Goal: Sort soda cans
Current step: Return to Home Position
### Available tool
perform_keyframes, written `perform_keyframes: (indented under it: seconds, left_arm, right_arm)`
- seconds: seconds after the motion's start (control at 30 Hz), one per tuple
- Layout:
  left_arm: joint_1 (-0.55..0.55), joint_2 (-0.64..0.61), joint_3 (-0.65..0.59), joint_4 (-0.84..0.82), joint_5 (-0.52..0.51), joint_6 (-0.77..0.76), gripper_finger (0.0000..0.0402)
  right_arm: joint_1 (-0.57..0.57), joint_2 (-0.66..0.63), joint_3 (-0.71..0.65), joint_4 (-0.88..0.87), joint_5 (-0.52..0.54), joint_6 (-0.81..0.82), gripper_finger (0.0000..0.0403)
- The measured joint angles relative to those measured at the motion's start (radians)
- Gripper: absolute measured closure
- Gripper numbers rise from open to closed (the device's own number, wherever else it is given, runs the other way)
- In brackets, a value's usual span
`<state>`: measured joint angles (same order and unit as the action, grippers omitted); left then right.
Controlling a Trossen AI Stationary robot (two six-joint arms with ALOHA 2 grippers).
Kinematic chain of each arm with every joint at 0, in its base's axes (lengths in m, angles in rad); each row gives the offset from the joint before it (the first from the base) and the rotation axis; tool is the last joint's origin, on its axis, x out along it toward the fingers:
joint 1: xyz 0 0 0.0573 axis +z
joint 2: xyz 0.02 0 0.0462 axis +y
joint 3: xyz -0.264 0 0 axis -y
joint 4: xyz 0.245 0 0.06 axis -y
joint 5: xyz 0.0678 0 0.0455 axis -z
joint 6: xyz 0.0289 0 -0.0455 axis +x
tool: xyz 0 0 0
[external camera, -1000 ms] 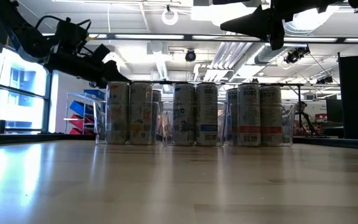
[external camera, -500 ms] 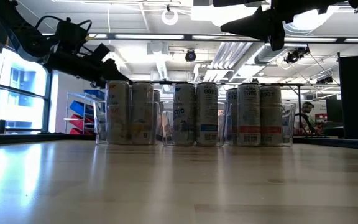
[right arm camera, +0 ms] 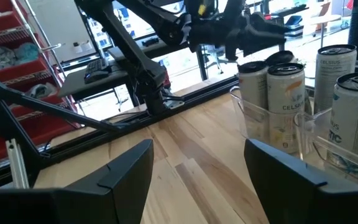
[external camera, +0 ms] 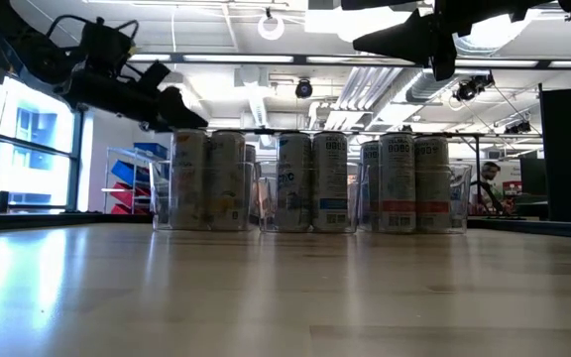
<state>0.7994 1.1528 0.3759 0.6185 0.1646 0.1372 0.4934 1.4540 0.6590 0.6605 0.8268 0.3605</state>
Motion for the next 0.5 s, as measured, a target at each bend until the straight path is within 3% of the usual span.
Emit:
perform_keyframes:
  seconds: [0.27, 0.5]
  left_arm:
    - [0.000, -0.059, 0.009, -0.017, -0.024, 0.012, 0.0105]
    - [-0.002, -0.057, 0.143, -0.225, -0.025, 0.008, 0.0105]
  right_arm:
    - [0.000, 0.000, 0.000, 0.000, 0.000, 0.005, 0.0155]
    - [-0.001, 0.000, 0.000, 0.000, 0.000, 0.006, 0.0155]
